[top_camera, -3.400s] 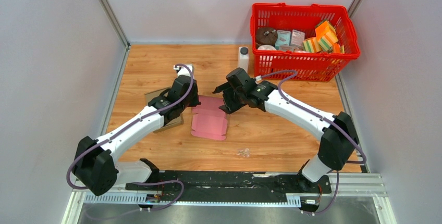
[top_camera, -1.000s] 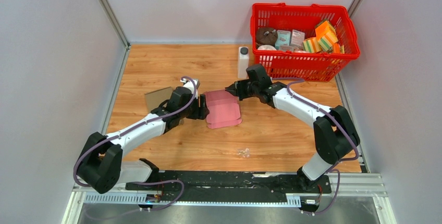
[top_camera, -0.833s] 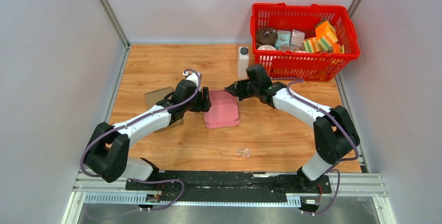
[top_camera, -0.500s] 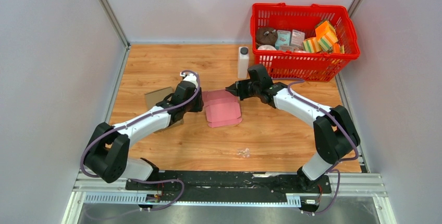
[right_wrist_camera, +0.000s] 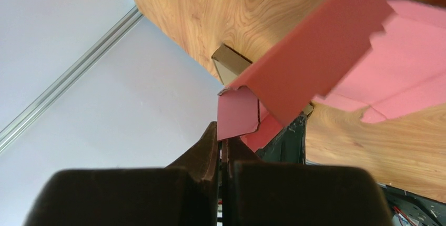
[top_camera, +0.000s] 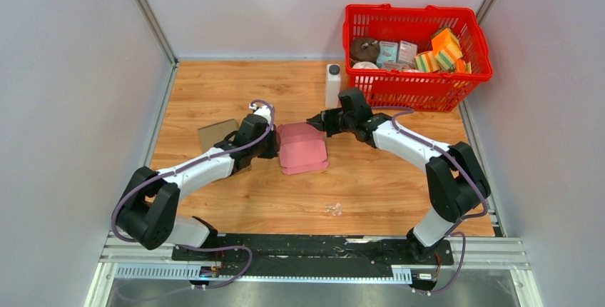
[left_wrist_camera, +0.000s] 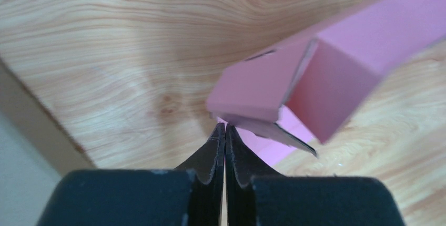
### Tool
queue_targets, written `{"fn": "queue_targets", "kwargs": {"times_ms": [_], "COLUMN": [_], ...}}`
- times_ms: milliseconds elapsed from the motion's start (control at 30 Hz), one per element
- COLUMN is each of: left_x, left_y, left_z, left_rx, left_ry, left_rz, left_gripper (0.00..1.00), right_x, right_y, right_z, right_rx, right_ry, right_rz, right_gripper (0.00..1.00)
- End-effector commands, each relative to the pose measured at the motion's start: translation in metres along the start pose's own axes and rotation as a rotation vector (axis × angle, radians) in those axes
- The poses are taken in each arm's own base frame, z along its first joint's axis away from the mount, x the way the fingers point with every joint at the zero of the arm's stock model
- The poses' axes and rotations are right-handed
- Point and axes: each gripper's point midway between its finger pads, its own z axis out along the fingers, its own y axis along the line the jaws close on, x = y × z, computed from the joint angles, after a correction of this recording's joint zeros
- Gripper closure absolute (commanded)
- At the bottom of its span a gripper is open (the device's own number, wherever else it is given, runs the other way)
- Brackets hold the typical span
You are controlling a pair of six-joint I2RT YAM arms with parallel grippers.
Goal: Fold the paper box
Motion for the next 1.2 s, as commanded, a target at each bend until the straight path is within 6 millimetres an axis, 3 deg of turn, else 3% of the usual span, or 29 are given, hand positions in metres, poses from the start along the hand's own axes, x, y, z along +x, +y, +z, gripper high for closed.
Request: {"fn": "queue_targets", "kwargs": {"times_ms": [0, 100, 133, 233, 333, 400, 567, 733, 967, 1167], "left_x": [-0.009, -0.005, -0.009, -0.01, -0.025, -0.032, -0.042, -0.031, -0.019, -0.01], "left_y": [-0.018, -0.007, -0.007, -0.005, -0.002, -0.001, 0.007, 0.014, 0.019, 0.023], "left_z": [-0.003, -0.015, -0.02, -0.022, -0.017, -0.011, 0.0, 0.007, 0.014, 0.014], "left_rx": [0.089, 0.058, 0.057, 0.043, 0.001, -0.017, -0.091, -0.116, -0.124, -0.135], "left_ry": [-0.029, -0.056, -0.08, -0.083, -0.114, -0.119, -0.108, -0.08, -0.035, -0.015], "left_rz": [-0.026, 0.002, 0.007, 0.006, -0.006, -0.007, 0.011, 0.027, 0.044, 0.052], "left_gripper": [0.84, 0.55, 0.34, 0.28, 0.27, 0.27, 0.44, 0.62, 0.71, 0.79], "right_x": [-0.004, -0.01, -0.009, -0.006, -0.007, -0.009, -0.008, -0.012, -0.016, -0.017], "right_y": [0.005, 0.001, 0.001, -0.002, -0.004, -0.006, -0.006, -0.006, -0.021, -0.029], "right_z": [0.004, 0.006, 0.007, 0.013, 0.015, 0.017, 0.024, 0.033, 0.045, 0.044], "right_rx": [-0.015, 0.005, 0.009, 0.021, 0.02, 0.023, 0.012, -0.006, -0.03, -0.065], "right_ry": [-0.024, -0.052, -0.051, -0.046, -0.062, -0.071, -0.07, -0.081, -0.072, -0.067], "right_rz": [-0.009, -0.013, -0.012, -0.016, -0.037, -0.038, -0.046, -0.064, -0.098, -0.117], "right_gripper": [1.0, 1.0, 1.0, 1.0, 1.0, 1.0, 1.0, 1.0, 1.0, 1.0]}}
